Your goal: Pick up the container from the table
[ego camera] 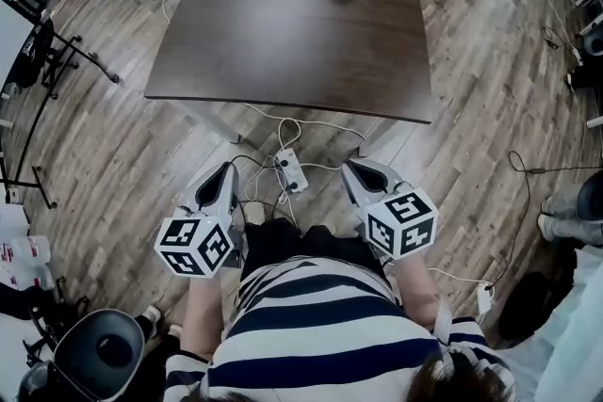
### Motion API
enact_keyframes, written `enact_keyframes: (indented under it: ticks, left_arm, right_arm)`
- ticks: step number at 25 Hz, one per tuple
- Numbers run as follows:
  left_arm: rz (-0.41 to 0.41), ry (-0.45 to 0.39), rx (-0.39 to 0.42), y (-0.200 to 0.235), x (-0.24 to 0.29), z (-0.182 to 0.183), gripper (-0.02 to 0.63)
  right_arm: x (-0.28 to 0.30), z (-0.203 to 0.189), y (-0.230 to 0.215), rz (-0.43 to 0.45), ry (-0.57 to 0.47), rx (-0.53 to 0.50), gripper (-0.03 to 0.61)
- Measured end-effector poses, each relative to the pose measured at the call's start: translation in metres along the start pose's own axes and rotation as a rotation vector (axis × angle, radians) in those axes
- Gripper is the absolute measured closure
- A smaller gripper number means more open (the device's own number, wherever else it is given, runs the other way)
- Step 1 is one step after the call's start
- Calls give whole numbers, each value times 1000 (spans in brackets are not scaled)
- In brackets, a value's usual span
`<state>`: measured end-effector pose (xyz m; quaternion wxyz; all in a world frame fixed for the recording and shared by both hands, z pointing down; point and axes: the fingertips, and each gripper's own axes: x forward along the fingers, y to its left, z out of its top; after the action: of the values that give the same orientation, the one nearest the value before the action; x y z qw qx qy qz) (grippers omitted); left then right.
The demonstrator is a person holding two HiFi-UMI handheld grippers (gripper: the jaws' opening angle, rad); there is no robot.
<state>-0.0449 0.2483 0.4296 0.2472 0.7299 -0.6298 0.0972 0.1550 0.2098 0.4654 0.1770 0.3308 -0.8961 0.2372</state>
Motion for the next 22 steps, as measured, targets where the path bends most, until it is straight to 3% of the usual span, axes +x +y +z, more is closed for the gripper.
enact_keyframes:
  ticks: [9, 22]
  left_arm:
    - [-28, -32, 84, 17, 40, 35, 614]
    - [-193, -3, 188, 102, 128, 112, 614]
  right_arm:
    - [32, 41, -12, -30, -27, -28, 583]
    - [137, 121, -4, -142, -23, 7, 583]
